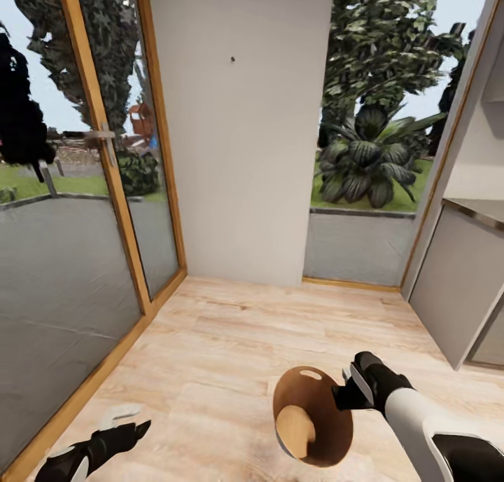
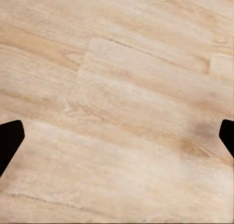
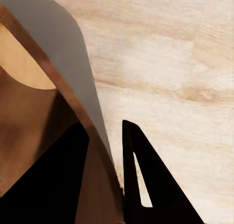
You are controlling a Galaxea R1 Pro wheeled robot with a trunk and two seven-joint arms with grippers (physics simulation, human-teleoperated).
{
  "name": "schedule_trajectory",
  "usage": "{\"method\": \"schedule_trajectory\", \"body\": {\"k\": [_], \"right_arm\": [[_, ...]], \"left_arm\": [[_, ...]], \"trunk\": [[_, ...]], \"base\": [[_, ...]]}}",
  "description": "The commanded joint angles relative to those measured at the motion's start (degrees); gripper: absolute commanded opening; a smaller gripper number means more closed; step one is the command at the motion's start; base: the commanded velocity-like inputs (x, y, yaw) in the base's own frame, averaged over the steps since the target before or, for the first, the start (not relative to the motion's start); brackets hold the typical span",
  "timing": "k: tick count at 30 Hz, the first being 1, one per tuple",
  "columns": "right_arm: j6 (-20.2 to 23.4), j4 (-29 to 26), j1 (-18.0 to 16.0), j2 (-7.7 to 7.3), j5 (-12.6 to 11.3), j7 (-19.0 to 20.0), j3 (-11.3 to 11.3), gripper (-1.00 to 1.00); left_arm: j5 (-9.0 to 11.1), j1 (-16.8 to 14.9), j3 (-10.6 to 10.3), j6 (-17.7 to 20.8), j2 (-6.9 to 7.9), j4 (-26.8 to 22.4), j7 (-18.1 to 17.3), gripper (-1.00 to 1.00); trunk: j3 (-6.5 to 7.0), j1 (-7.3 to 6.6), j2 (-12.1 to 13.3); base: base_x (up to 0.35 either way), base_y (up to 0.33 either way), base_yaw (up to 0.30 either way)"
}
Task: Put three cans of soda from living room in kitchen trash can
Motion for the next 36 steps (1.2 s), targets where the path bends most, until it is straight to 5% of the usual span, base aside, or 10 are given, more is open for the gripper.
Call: {"method": "schedule_trajectory", "body": {"k": [1, 7, 17, 36], "right_arm": [[0.7, -0.9, 0.0, 0.56, -0.8, 0.0, 0.1, -1.00], [2.1, -2.4, -0.3, 3.22, -0.4, -0.3, 0.4, -1.00], [2.6, -2.7, -0.4, 5.07, -0.3, -0.3, 0.6, -1.00], [2.6, -2.8, -0.3, 5.22, -0.4, -0.2, 0.3, -1.00]], "left_arm": [[0.0, 0.0, 0.0, 0.4, 0.00, 0.0, 0.1, 1.00], [0.0, 0.0, -0.2, 2.1, 0.00, -0.5, 0.1, 1.00], [0.1, 0.0, -0.2, 2.4, 0.00, -1.0, 0.2, 1.00], [0.1, 0.0, -0.2, 2.2, 0.00, -1.0, 0.2, 1.00]], "trunk": [[-0.03, 0.00, 0.0], [-0.20, 0.00, 0.0], [-0.29, 0.00, 0.0], [-0.31, 0.00, 0.0]], "base": [[-0.262, 0.196, 0.242], [-0.269, 0.183, 0.243], [-0.293, 0.126, 0.212], [-0.297, 0.122, 0.018]]}}
